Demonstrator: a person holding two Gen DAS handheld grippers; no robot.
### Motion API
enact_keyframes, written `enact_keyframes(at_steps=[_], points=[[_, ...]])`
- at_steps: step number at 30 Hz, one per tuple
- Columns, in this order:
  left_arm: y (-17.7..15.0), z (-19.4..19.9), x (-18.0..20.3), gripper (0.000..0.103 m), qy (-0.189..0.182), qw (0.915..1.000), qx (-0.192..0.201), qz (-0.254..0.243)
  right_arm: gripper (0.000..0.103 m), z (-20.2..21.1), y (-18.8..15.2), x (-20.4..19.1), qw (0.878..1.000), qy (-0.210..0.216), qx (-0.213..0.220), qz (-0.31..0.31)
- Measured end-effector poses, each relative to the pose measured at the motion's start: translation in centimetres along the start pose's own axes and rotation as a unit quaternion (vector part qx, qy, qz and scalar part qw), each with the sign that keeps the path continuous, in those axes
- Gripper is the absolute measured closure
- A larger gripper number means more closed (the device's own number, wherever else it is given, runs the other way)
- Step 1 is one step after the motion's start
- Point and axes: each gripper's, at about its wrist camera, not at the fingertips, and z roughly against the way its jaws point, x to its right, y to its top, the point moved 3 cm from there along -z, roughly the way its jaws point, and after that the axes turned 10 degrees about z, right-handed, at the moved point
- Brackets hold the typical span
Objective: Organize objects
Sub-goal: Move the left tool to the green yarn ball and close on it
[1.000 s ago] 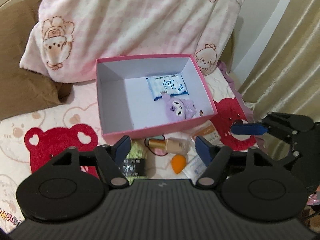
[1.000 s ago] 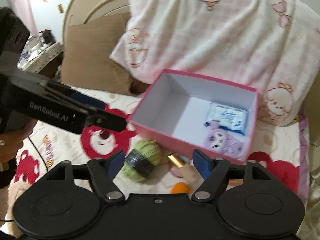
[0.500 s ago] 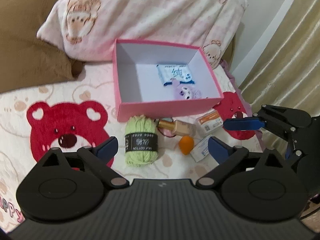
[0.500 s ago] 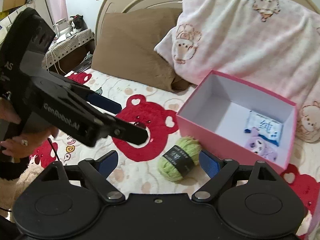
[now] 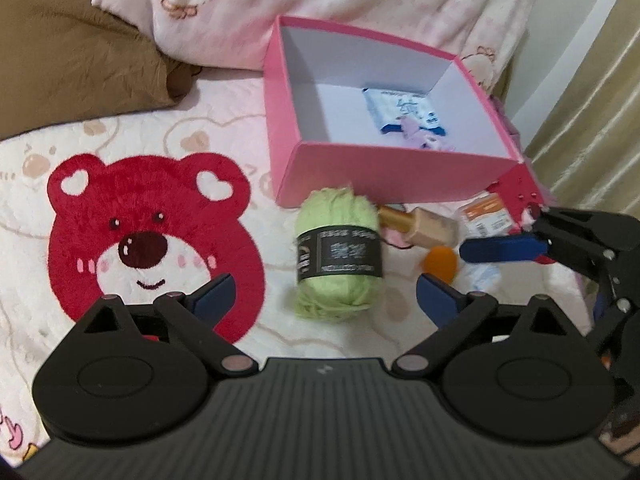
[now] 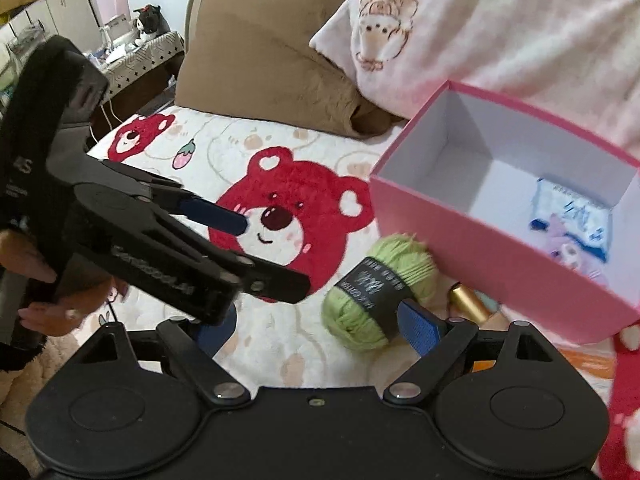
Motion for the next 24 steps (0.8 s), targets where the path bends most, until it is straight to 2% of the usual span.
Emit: enact_keyframes(at_steps=[4, 7, 12, 13, 15, 16, 19, 24], points=[[-1.4, -3.0, -1.1, 0.005, 0.018, 0.9995, -0.024, -0.01, 0.013, -2.3, -1.3, 0.0, 1.0, 0.003, -0.007, -0.022], [-2.0, -4.4, -2.0, 0.005, 0.006, 0.9993, -0.036, 0.006, 0.013, -3.9, -2.2, -0.1, 0.999, -0.018, -0.012, -0.023], [-2.5, -5.4, -3.1, 0.007, 0.0, 0.9998, -0.01, 0.02, 0.013, -5.6, -3.5, -0.1, 0.998, -0.061, 0.022, -0.013], [-2.4, -5.6, -3.6, 0.007, -0.011, 0.9991, 0.001, 0.041, 0.013, -6.0, -3.7, 0.0, 0.997, -0.069, 0.03, -0.013], [-2.3, -6.0, -4.3, 0.008, -0.061, 0.9953, -0.008, 0.075, 0.013, -6.6, -4.0, 0.3, 0.995, -0.081, 0.043, -0.025], [-2.2, -6.1, -4.7, 0.008, -0.069, 0.9941, 0.0, 0.083, 0.013, -6.8, -4.1, 0.5, 0.995, -0.085, 0.051, -0.029], [-1.9, -6.2, -4.9, 0.008, -0.064, 0.9943, 0.031, 0.079, 0.013, -7.6, -4.3, 0.9, 0.993, -0.095, 0.06, -0.028], [-1.1, -7.1, -5.2, 0.009, -0.091, 0.989, 0.059, 0.101, 0.013, -9.0, -4.7, 1.6, 0.993, -0.099, 0.055, -0.045]])
